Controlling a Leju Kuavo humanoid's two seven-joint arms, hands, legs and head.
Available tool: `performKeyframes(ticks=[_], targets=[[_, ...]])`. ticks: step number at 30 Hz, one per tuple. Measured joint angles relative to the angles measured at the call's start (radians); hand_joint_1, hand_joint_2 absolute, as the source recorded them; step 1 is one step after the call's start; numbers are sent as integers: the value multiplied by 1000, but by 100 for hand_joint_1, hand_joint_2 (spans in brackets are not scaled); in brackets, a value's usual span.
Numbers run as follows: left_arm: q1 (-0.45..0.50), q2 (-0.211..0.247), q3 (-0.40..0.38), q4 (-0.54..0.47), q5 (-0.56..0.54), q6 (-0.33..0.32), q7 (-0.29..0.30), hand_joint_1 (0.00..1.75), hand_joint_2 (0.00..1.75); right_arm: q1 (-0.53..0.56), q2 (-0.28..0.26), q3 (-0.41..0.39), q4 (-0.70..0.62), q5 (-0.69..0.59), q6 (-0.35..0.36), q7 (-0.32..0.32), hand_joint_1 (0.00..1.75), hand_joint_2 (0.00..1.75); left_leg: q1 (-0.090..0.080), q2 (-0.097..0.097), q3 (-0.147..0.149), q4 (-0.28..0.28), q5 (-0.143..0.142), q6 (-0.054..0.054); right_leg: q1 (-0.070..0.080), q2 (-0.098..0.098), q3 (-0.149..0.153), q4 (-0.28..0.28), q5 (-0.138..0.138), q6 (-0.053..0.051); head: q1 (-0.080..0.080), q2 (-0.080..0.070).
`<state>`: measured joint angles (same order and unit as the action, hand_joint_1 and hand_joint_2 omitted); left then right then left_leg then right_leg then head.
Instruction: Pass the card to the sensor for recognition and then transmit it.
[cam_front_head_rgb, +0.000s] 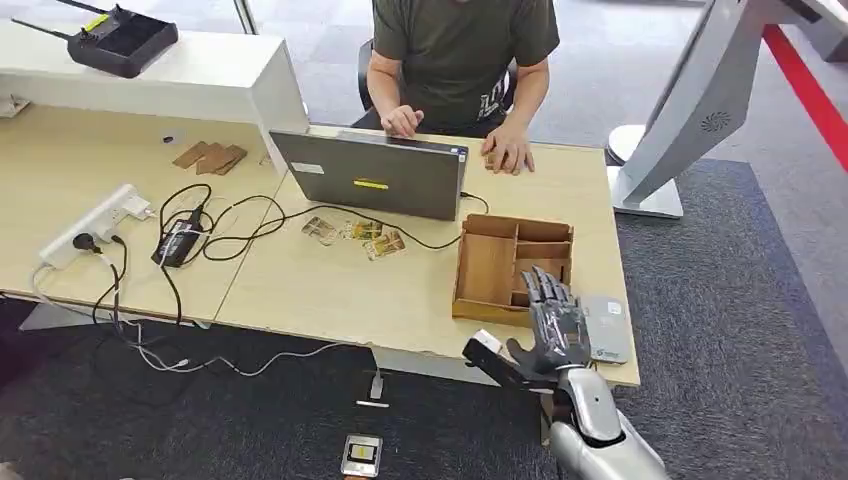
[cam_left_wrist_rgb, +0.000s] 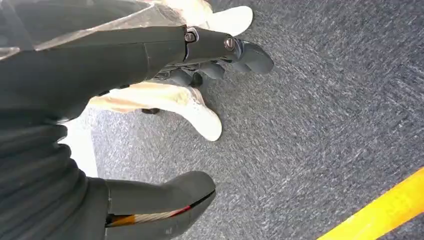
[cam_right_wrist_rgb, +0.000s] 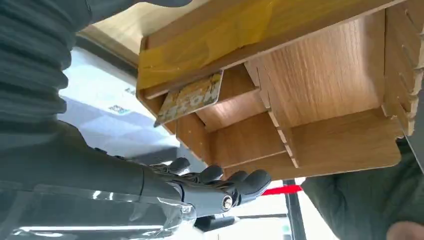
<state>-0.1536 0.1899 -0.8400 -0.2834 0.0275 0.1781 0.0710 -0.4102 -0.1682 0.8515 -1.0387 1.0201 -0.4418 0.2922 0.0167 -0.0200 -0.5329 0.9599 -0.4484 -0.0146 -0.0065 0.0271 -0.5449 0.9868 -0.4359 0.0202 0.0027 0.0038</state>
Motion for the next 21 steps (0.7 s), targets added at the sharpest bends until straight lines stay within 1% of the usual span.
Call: performKeyframes(ticks=[12, 21], targets=[[4, 0, -1, 0, 10, 3, 0, 0, 175, -27, -8, 14, 31, 19, -1, 1, 0, 175, 0, 0, 0, 0, 0, 0, 0, 0, 0, 0, 0, 0, 0, 0], [8, 3, -3, 0, 18, 3, 3, 0, 175, -59, -10, 23, 57, -3, 32, 7, 0, 175, 0, 0, 0, 0, 0, 0, 0, 0, 0, 0, 0, 0, 0, 0]])
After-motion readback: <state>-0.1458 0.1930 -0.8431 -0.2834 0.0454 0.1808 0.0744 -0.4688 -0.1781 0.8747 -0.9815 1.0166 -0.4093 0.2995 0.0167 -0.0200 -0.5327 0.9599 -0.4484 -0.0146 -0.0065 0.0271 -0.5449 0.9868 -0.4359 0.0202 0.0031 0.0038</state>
